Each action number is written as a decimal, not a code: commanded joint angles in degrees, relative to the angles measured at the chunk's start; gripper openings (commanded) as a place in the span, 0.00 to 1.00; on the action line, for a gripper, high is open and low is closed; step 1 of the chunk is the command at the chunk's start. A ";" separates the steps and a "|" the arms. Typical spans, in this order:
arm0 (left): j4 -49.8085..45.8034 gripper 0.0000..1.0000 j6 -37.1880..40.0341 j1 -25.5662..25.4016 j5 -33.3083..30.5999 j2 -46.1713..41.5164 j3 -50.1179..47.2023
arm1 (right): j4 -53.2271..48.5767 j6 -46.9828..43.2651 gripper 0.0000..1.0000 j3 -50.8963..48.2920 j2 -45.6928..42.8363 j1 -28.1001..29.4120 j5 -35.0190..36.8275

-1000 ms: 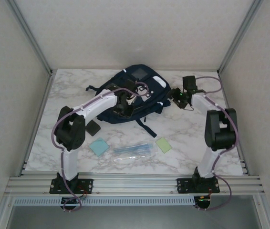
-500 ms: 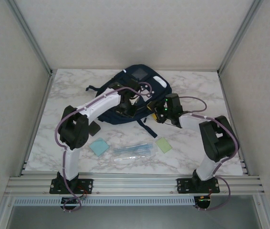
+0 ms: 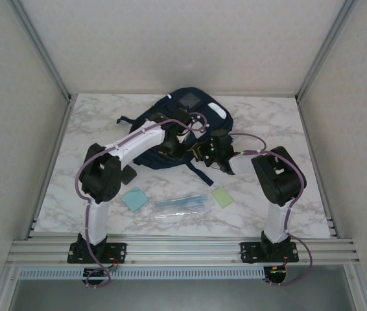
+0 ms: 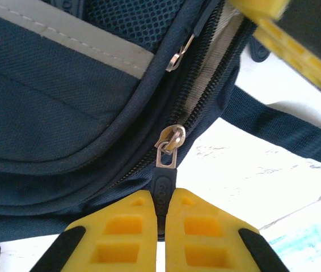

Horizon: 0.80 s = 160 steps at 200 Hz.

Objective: Pack the student bag

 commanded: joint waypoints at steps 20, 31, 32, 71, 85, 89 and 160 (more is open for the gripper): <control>-5.39 0.00 1.41 -0.11 -7.27 -2.85 -2.43 | -10.79 -11.56 0.00 -1.53 -5.65 -4.94 8.47; -5.13 0.00 1.33 0.64 -7.54 -3.41 -3.22 | -11.89 -13.28 0.00 -1.54 -6.25 -6.46 7.50; -5.08 0.00 1.33 0.74 -7.54 -3.40 -3.27 | -12.07 -13.34 0.00 -1.53 -6.29 -6.57 7.39; -3.11 0.00 1.59 4.47 -7.56 -4.35 -4.47 | -15.65 -18.24 0.00 -0.91 -7.61 -9.96 5.27; -2.41 0.00 1.76 5.27 -7.32 -4.10 -4.21 | -16.34 -19.24 0.00 -0.62 -7.91 -10.44 4.86; -2.26 0.00 1.76 5.39 -6.92 -4.01 -4.18 | -16.53 -19.52 0.00 -0.53 -8.00 -10.49 4.92; -0.81 0.00 2.27 3.41 0.20 0.29 -2.28 | -16.12 -20.18 0.00 0.84 -7.30 -10.49 2.30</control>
